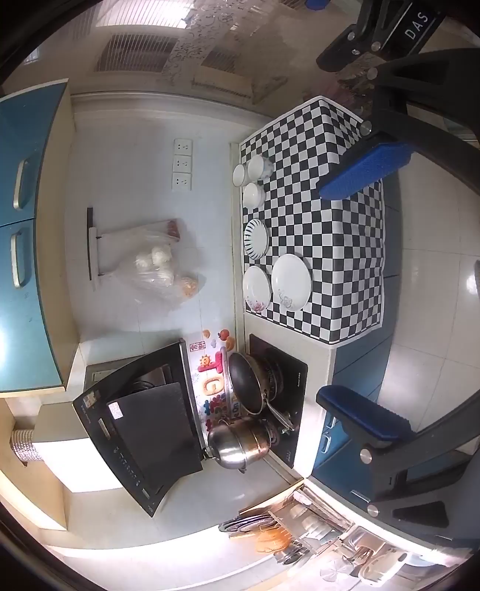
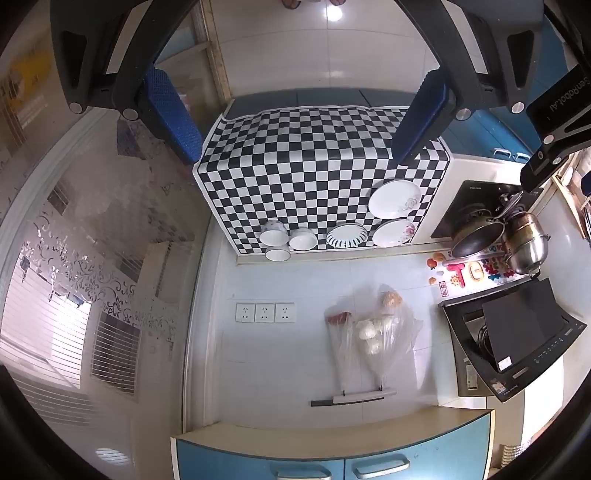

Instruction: Organize plates and bowls

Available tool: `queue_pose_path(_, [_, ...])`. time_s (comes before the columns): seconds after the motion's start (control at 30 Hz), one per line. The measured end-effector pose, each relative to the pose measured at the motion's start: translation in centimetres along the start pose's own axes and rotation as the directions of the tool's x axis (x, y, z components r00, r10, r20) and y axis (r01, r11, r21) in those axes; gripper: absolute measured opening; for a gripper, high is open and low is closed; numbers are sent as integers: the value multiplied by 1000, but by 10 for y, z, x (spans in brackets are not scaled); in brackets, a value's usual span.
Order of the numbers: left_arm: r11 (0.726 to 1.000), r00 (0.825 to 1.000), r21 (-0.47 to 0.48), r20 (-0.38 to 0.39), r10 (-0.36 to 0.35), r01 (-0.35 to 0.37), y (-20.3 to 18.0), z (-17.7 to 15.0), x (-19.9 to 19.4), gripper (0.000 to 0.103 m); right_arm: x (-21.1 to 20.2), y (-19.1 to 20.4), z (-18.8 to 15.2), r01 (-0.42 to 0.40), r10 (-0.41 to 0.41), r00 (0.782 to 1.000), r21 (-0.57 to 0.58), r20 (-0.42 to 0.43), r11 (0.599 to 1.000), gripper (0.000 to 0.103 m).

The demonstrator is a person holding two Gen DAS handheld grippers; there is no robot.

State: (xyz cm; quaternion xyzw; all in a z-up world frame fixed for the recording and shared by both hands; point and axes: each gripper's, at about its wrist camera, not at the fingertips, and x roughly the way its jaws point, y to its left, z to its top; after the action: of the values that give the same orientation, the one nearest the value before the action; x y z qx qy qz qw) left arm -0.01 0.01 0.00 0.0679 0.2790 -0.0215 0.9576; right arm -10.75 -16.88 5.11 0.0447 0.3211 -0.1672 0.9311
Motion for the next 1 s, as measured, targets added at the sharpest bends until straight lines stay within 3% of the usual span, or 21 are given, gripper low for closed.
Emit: queue_pose_path(1.0, [1000,1000,-12,-11,-25,25,3,2,-1,103,-8,0,0,25,-25,999,-17,25,1000,103])
